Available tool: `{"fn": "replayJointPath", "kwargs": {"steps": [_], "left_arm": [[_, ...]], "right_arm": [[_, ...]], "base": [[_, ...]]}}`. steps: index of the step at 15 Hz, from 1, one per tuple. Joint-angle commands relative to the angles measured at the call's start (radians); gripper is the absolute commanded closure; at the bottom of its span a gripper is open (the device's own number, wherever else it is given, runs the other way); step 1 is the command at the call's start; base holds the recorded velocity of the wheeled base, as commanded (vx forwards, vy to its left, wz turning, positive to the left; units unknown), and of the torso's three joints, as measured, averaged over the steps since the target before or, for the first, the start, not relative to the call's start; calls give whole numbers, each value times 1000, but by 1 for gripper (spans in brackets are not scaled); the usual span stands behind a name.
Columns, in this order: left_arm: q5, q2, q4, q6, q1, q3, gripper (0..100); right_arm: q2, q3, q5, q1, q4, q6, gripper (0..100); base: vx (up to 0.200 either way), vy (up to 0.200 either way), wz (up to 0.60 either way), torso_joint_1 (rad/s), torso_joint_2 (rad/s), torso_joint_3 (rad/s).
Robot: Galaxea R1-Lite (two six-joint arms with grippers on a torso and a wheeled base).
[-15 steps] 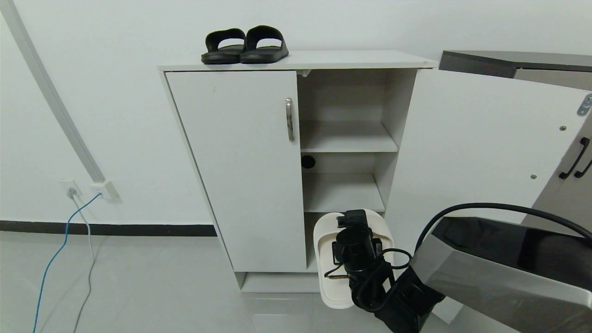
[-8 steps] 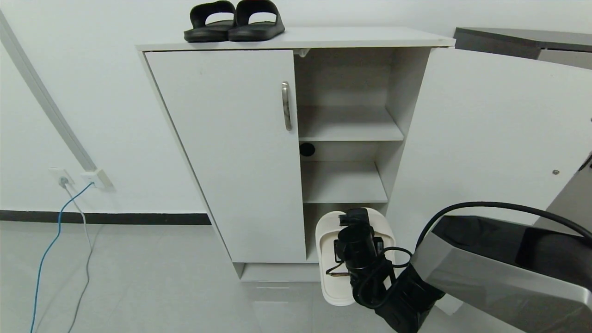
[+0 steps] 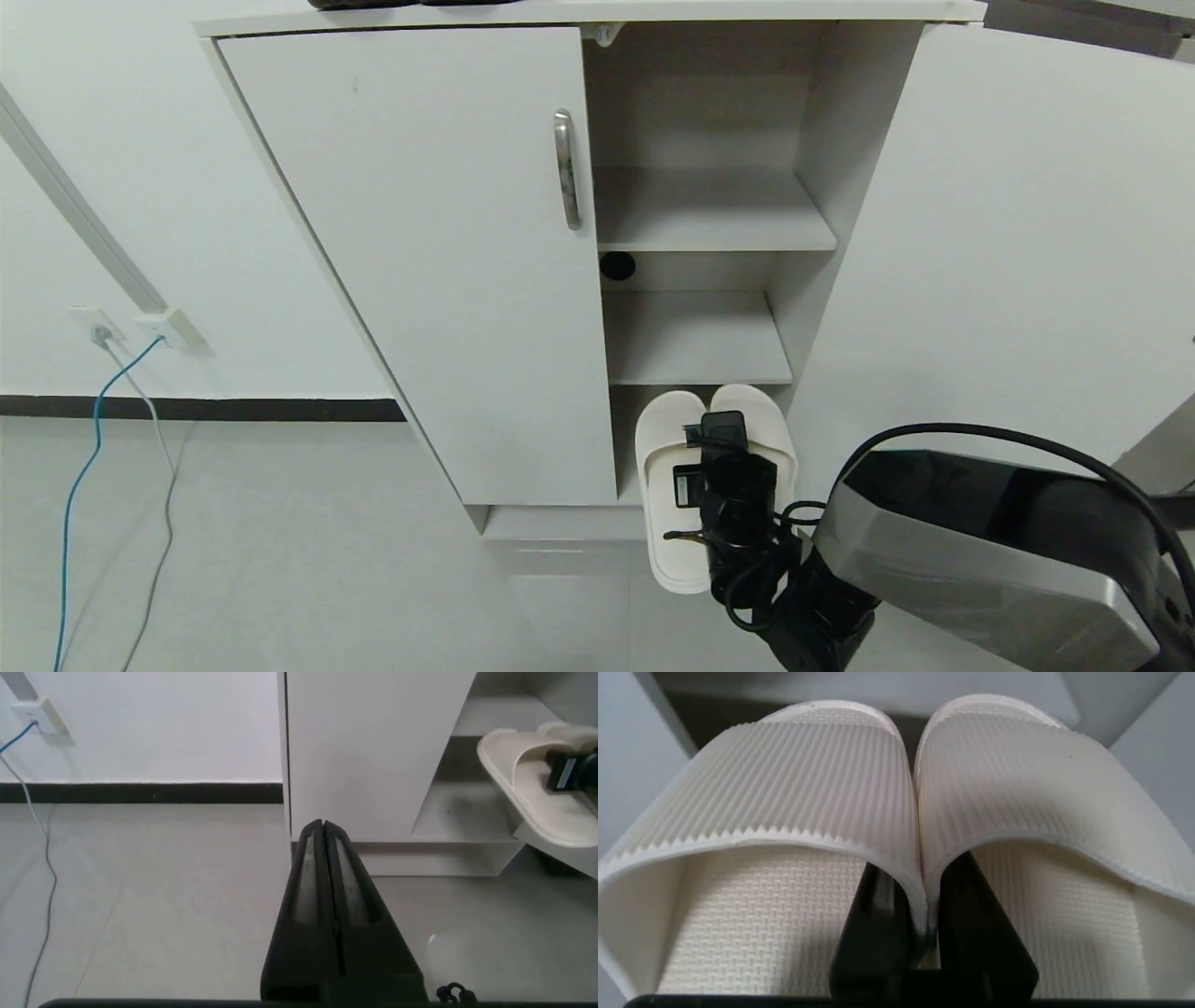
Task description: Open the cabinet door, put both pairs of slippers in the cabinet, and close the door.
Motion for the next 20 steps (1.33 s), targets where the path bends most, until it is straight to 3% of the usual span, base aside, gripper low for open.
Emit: {"fn": "replayJointPath", "kwargs": {"steps": [1,7,20], "left_arm": [[1,1,0,0,0,0,100],[1,1,0,0,0,-2,100],[1,1,0,-2,0,-2,100]], "right_arm": [[19,5,3,-4,-40,-31,100],[17,0,5,-6,-59,-36,100],[14,-9,5,-7,-59,-42,100]], "base": [[0,0,0,-7,2,-61],[0,0,0,0,0,0],[200,0,0,2,2,2]]}}
